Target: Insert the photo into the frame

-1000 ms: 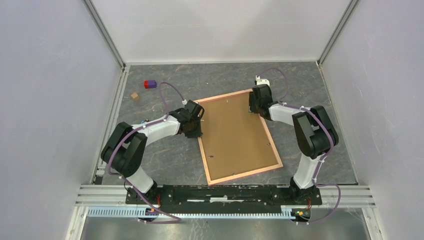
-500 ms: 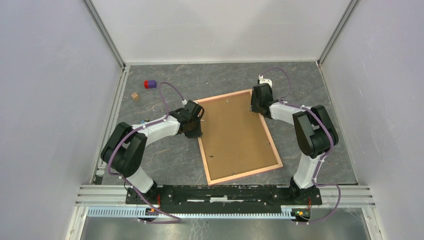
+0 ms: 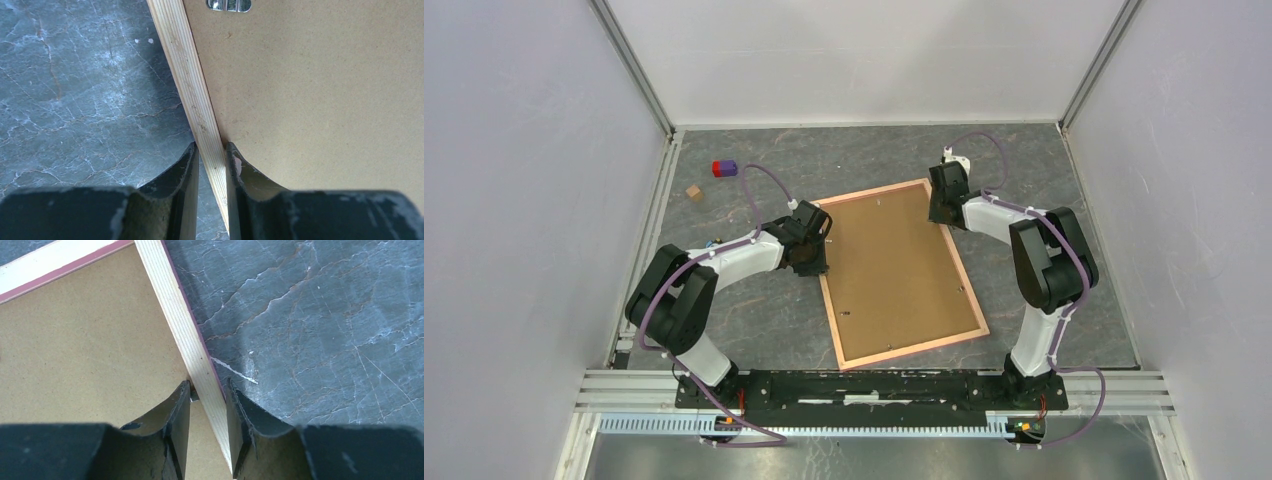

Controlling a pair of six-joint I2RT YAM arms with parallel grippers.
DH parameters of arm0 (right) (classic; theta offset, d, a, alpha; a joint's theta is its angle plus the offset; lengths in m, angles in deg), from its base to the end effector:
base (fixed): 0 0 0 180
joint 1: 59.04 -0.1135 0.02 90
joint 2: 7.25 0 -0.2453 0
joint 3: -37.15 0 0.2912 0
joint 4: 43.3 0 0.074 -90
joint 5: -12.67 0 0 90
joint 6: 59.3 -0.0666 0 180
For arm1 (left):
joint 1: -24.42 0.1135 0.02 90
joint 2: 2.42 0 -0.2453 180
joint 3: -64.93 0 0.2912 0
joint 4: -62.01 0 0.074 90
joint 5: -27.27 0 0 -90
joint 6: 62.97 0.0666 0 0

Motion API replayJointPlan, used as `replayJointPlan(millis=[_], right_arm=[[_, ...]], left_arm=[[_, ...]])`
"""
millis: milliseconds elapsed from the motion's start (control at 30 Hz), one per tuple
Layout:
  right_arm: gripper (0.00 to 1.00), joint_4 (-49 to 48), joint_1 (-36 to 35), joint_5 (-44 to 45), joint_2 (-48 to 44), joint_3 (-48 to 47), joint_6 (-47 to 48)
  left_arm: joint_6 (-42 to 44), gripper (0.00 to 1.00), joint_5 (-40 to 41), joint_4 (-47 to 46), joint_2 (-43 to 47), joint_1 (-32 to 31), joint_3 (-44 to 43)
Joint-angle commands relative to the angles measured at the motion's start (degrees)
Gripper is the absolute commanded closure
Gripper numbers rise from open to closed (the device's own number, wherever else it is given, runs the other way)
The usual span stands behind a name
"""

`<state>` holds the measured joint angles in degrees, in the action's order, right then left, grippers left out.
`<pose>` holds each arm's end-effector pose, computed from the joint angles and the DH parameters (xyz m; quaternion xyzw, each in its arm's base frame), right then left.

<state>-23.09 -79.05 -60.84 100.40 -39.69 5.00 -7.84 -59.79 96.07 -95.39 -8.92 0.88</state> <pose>0.4116 0.1298 0.0909 0.0941 0.9294 0.0037 0.3568 0.2955 -0.1903 0.0925 -0.0190 0.9718 -0.1103 0.2074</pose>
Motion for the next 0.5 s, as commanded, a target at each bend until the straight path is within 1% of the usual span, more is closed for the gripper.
replayJointPlan(millis=[0, 67, 133, 167, 200, 267, 400, 467], right_arm=[[0.68, 9.19, -1.57, -2.36, 2.22, 0.41, -1.67], [0.68, 8.82, -1.61, -2.99, 2.16, 0.14, -1.32], [0.65, 8.20, -1.61, -3.45, 2.15, -0.93, 0.20], [0.61, 8.31, -1.53, -3.48, 2.08, -1.81, 1.24], [0.53, 8.91, -1.16, -4.78, 1.35, -4.36, 4.88], [0.49, 8.34, -1.08, -6.05, -0.49, -4.24, 7.66], [0.33, 7.23, -1.04, -6.45, -5.85, 0.30, 10.85], [0.31, 6.72, -1.07, -6.49, -8.55, 4.01, 11.44]], left_arm=[[2.97, 0.98, 0.59, -0.91, 0.68, -0.01, 0.92], [2.90, 0.98, 0.63, -0.91, 0.68, 0.03, 0.92], [2.97, 0.98, 0.65, -0.95, 0.63, 0.02, 0.90], [2.97, 0.98, 0.60, -0.93, 0.68, 0.03, 0.92], [3.01, 0.98, 0.63, -0.88, 0.61, 0.03, 0.92], [2.98, 0.98, 0.58, -0.95, 0.68, 0.03, 0.91], [3.03, 0.98, 0.59, -0.92, 0.67, 0.03, 0.88], [2.97, 0.98, 0.58, -0.94, 0.68, 0.03, 0.90]])
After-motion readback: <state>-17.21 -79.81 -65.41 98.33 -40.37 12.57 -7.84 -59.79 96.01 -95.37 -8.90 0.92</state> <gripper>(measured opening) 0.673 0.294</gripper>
